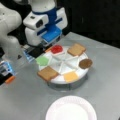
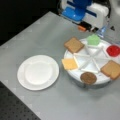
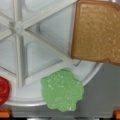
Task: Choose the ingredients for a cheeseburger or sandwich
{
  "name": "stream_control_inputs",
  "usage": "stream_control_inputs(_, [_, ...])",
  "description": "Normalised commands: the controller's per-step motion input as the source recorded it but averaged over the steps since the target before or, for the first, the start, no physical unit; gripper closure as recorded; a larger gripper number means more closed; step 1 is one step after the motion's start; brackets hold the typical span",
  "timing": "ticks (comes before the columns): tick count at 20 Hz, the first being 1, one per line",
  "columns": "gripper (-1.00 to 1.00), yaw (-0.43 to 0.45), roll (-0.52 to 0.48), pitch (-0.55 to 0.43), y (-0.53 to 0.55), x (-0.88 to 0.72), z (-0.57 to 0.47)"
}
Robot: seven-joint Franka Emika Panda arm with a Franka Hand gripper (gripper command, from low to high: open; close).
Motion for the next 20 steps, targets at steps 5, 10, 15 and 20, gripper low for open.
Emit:
stream_control_inputs(5, [-1.00, 0.066, 0.323, 0.080, -0.19, -0.01, 0.00])
stream_control_inputs(10, [-1.00, 0.018, 0.389, 0.068, -0.56, -0.03, -0.01])
stream_control_inputs(15, [-1.00, -0.020, 0.332, 0.027, -0.46, -0.04, -0.04])
stream_control_inputs(20, [-1.00, -0.018, 0.302, 0.031, -0.17, -0.07, -0.02])
